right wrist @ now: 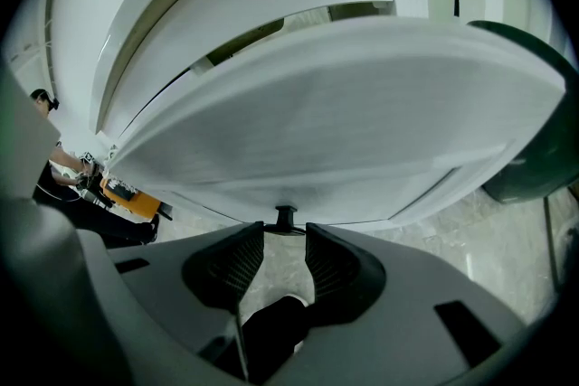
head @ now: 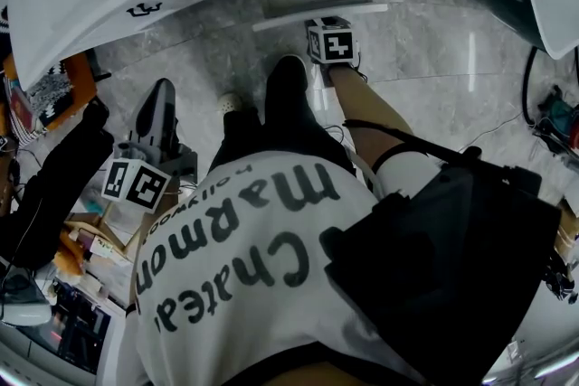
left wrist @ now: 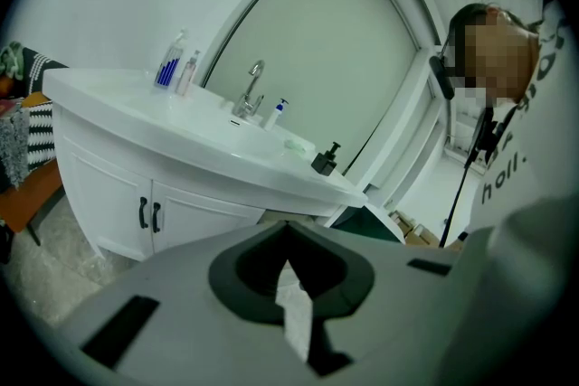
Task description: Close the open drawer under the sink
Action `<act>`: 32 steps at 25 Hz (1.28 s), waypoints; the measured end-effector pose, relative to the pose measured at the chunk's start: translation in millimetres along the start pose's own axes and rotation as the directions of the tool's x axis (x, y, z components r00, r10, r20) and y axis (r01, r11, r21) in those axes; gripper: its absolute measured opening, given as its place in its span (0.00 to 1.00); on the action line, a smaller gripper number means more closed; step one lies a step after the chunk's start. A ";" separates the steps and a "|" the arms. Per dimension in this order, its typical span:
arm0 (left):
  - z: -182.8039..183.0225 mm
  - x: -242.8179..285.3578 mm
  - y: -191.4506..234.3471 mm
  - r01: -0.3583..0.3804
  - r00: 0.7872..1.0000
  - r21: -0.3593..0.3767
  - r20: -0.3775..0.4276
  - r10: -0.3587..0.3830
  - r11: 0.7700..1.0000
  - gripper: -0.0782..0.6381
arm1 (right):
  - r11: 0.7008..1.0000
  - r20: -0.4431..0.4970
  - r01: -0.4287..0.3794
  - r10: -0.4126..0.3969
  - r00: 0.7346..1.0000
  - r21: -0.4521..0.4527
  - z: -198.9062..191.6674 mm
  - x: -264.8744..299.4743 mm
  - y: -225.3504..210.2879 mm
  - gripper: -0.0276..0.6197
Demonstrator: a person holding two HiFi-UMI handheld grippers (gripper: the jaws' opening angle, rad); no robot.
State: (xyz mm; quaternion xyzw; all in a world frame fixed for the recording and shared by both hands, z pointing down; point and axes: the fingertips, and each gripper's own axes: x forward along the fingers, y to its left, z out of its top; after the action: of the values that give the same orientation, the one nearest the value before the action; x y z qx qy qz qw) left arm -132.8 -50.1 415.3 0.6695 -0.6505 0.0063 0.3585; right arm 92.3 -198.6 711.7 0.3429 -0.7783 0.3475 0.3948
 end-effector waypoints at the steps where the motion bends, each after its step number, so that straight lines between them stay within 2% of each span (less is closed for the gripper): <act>1: -0.1 1.7 1.6 -0.001 1.000 -0.002 -0.002 0.001 1.000 0.12 | 1.000 0.000 0.000 0.000 1.000 0.002 1.1 1.8 0.2 0.28; 9: 2.0 8.8 2.1 0.008 1.000 0.007 -0.012 -0.008 1.000 0.12 | 1.000 0.007 0.000 0.000 1.000 -0.003 10.9 7.1 0.5 0.28; 32: -7.2 5.9 12.9 -0.011 1.000 -0.027 -0.009 0.011 1.000 0.12 | 1.000 0.023 0.019 -0.019 1.000 -0.009 36.6 16.2 -1.1 0.28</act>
State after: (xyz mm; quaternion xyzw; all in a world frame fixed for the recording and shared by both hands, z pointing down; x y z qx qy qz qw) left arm -139.8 -50.4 429.5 0.6609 -0.6527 0.0025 0.3704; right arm 72.1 -233.1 709.5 0.3522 -0.7812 0.3361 0.3907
